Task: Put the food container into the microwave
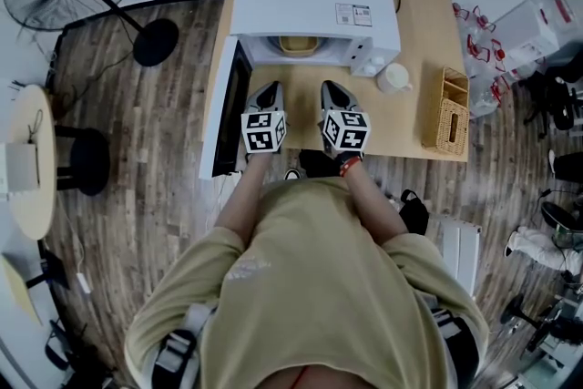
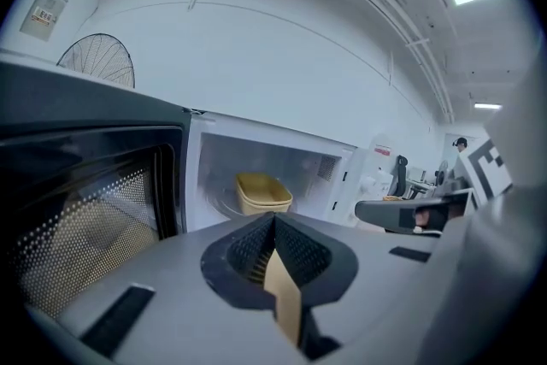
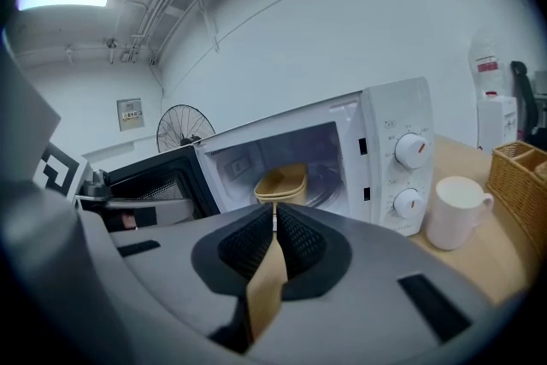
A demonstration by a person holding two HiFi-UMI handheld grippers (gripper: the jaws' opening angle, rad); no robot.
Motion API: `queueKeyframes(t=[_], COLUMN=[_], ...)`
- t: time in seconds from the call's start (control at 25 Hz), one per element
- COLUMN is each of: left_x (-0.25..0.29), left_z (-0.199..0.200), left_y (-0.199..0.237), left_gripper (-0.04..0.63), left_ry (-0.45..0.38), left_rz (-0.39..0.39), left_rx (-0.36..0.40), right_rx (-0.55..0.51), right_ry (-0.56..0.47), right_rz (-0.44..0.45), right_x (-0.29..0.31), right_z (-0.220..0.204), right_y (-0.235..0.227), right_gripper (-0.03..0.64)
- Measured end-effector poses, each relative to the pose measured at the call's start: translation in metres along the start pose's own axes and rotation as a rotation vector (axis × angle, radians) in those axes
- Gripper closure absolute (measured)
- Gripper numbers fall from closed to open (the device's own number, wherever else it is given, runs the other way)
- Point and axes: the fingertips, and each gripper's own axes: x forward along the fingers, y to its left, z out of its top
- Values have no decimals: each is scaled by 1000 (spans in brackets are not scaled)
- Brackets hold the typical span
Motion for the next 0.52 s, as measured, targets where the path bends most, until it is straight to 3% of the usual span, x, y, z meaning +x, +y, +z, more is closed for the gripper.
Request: queueKeyframes(t=[0.52], left_x=[-35], left_z=[-30], left_y=[-26], left_gripper=[575], left_ry=[0], left_rz=[-55], left_rx=[-79], right_rx=[-3], right_ry=[24], right_rz=[-35], right_x=[-50], right_z=[-33], right_y=[12], right_gripper=[583])
